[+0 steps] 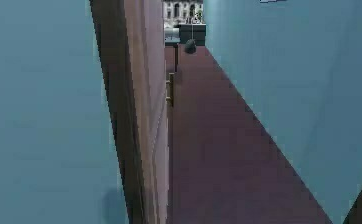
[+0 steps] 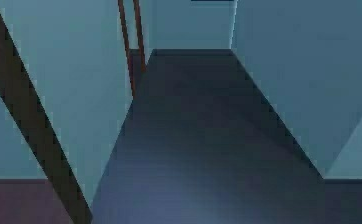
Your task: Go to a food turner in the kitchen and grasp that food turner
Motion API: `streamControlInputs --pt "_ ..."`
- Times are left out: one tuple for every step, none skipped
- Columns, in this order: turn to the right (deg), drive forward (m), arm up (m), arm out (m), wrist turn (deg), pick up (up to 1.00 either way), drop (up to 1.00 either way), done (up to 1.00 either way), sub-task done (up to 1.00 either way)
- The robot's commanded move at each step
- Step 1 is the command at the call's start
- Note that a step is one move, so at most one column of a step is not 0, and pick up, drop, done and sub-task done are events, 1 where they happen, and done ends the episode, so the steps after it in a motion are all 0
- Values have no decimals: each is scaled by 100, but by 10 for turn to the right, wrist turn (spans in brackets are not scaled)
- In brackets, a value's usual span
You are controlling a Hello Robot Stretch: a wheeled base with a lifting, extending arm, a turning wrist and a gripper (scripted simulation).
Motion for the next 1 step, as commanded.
streamControlInputs --pt "450 0 0 0 0 0 0 0 0"
